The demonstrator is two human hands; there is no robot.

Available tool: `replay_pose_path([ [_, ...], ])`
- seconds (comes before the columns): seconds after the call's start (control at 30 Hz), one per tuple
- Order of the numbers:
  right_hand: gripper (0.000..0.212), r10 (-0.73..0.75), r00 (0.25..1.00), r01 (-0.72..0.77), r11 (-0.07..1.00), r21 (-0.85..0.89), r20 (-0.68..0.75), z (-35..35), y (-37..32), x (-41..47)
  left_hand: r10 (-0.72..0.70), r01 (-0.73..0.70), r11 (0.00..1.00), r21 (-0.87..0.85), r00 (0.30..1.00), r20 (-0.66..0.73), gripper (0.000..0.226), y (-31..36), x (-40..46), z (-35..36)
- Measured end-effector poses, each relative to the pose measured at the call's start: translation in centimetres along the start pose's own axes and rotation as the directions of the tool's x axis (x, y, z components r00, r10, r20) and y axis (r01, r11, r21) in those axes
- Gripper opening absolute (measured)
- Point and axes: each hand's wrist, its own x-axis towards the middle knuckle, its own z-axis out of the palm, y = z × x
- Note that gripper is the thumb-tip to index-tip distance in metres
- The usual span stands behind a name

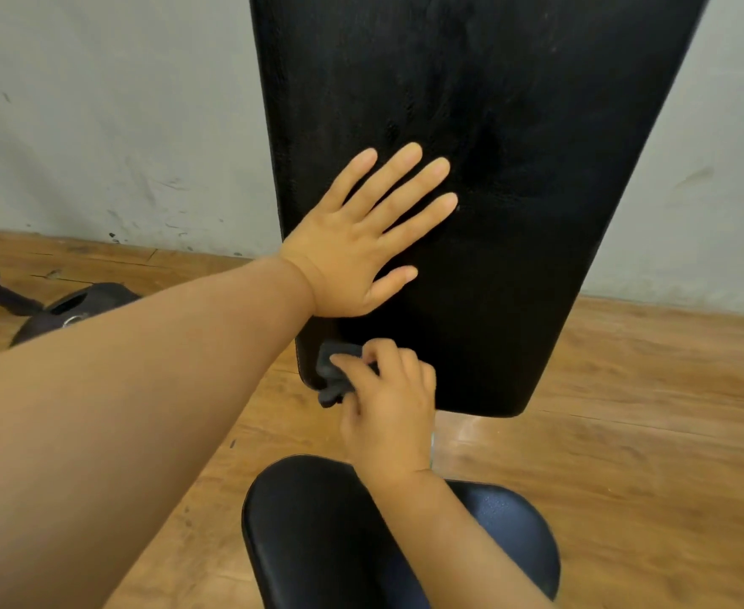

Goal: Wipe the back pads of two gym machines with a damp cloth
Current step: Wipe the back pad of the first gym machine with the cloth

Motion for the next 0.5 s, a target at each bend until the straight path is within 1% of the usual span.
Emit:
replay_pose_path([
  [0.07,0.037,0.097,0.995,-0.098,0.994,0.049,0.013,-3.0,-0.4,1.3,-0.034,0.043,0.996,-0.081,0.994,0.105,0.072,0.9,-0.3,-1.7],
  [0.1,0.036,0.143,0.989,-0.145,0.986,0.088,0.030,-4.4,-0.5,1.8,-0.069,0.091,0.984,-0.154,0.987,0.143,0.069,1.6,-0.5,-2.8],
  [0.13,0.034,0.189,0.981,-0.195,0.971,0.137,0.053,-5.9,-0.7,2.3,-0.118,0.163,0.954,-0.251,0.975,0.186,0.063,2.1,-0.7,-4.0],
  [0.17,0.032,0.235,0.969,-0.246,0.950,0.192,0.080,-7.3,-0.9,2.8,-0.174,0.261,0.894,-0.363,0.951,0.256,0.056,2.7,-0.8,-5.4],
  [0.2,0.033,0.283,0.953,-0.301,0.922,0.245,0.106,-8.7,-1.2,3.3,-0.223,0.376,0.804,-0.460,0.909,0.353,0.051,3.1,-0.9,-6.8],
  [0.23,0.034,0.325,0.937,-0.348,0.890,0.293,0.125,-10.1,-1.5,3.9,-0.259,0.496,0.692,-0.525,0.849,0.461,0.048,3.5,-0.9,-8.2],
  [0.27,0.035,0.358,0.923,-0.385,0.858,0.340,0.142,-11.5,-2.0,4.4,-0.291,0.600,0.553,-0.579,0.790,0.540,0.048,3.8,-0.9,-9.7],
  [0.3,0.034,0.380,0.911,-0.412,0.824,0.389,0.160,-12.8,-2.5,5.0,-0.321,0.675,0.394,-0.624,0.737,0.594,0.048,3.9,-0.8,-11.2],
  [0.37,0.032,0.407,0.890,-0.454,0.753,0.477,0.205,-15.3,-4.0,6.1,-0.362,0.736,0.090,-0.671,0.651,0.667,0.052,3.6,-0.6,-14.1],
  [0.4,0.030,0.409,0.884,-0.465,0.722,0.513,0.226,-16.5,-4.9,6.7,-0.373,0.740,-0.016,-0.672,0.619,0.691,0.053,3.1,-0.3,-15.6],
  [0.43,0.028,0.407,0.881,-0.471,0.693,0.546,0.243,-17.7,-6.0,7.3,-0.373,0.738,-0.076,-0.670,0.602,0.706,0.053,2.5,-0.1,-17.3],
  [0.5,0.024,0.399,0.876,-0.477,0.630,0.613,0.271,-20.2,-8.2,8.5,-0.355,0.741,-0.118,-0.662,0.591,0.725,0.043,0.8,0.1,-21.0],
])
